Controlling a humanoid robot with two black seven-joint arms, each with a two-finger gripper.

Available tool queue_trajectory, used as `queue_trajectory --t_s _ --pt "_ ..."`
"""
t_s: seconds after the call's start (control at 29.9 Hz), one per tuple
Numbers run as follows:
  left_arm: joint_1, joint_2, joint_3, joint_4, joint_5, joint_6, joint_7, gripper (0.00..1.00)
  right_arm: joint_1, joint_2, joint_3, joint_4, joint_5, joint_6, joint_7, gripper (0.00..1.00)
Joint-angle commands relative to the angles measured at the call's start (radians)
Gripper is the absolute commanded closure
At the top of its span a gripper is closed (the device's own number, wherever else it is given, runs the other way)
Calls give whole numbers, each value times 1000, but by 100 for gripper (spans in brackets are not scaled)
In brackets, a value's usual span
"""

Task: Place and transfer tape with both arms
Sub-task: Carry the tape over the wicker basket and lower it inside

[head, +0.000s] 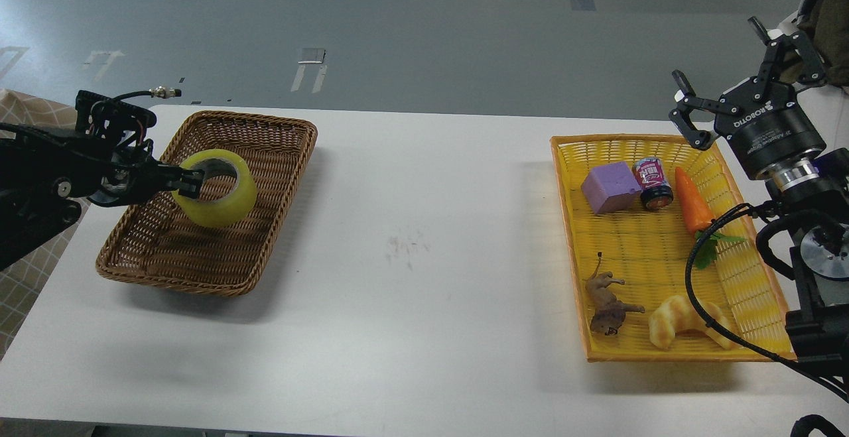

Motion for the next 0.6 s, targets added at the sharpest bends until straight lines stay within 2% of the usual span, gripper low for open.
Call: queue_trajectory --t_s 0.0,0.57 --pt "8 -7 1 16 0 15 0 100 1 0 0 1 0 0 0 0" --pt "65 -13 1 39 4 30 0 100 3 0 0 3 0 0 0 0"
